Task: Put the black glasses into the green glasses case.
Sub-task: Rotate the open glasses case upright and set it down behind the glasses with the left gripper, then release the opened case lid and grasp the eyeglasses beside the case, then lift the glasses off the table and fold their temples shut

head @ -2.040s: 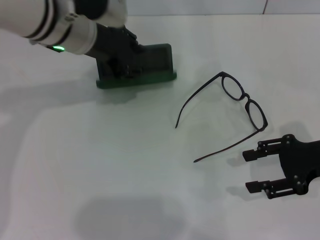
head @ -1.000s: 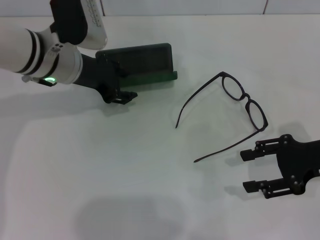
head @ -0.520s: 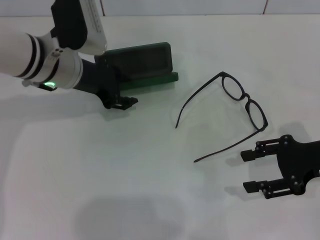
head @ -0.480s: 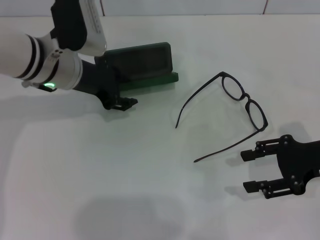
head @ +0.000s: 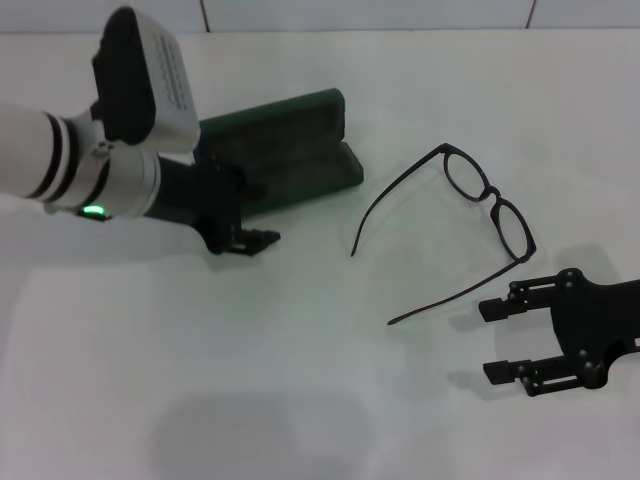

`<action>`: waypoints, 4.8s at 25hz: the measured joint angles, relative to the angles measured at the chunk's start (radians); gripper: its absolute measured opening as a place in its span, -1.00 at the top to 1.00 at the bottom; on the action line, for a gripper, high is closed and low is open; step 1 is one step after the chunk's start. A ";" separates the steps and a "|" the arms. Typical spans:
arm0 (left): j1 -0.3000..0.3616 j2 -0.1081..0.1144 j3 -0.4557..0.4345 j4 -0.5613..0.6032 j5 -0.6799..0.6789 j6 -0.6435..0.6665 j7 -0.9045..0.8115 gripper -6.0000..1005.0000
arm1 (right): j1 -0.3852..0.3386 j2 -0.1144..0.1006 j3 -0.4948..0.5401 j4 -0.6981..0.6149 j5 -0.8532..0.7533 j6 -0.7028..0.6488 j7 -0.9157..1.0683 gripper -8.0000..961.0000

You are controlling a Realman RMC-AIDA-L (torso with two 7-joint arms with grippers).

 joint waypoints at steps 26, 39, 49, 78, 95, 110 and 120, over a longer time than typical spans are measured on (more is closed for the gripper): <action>0.213 0.011 -0.289 -0.034 -0.221 0.347 0.143 -0.29 | 0.047 -0.039 0.115 -0.072 0.008 0.019 0.368 -0.18; 0.277 0.014 -0.294 -0.163 -0.230 0.373 0.260 -0.56 | 0.391 -0.165 0.108 -0.077 -0.342 0.046 1.165 -0.17; 0.278 0.016 -0.294 -0.164 -0.228 0.375 0.286 -0.56 | 0.664 -0.061 -0.025 -0.004 -0.713 0.115 1.430 -0.16; 0.286 0.014 -0.293 -0.186 -0.228 0.372 0.308 -0.55 | 0.645 0.044 -0.154 0.096 -0.762 0.373 1.455 -0.13; 0.283 0.009 -0.295 -0.195 -0.237 0.374 0.308 -0.55 | 0.592 0.035 -0.161 0.018 -0.763 0.340 1.446 0.84; 0.197 0.004 -0.290 -0.379 -0.305 0.450 0.323 -0.41 | 0.307 -0.022 0.094 -0.288 -0.323 0.282 1.136 0.85; 0.015 0.001 -0.296 -0.665 -0.436 0.360 0.364 0.12 | 0.248 0.040 0.103 -0.066 0.158 0.387 0.708 0.85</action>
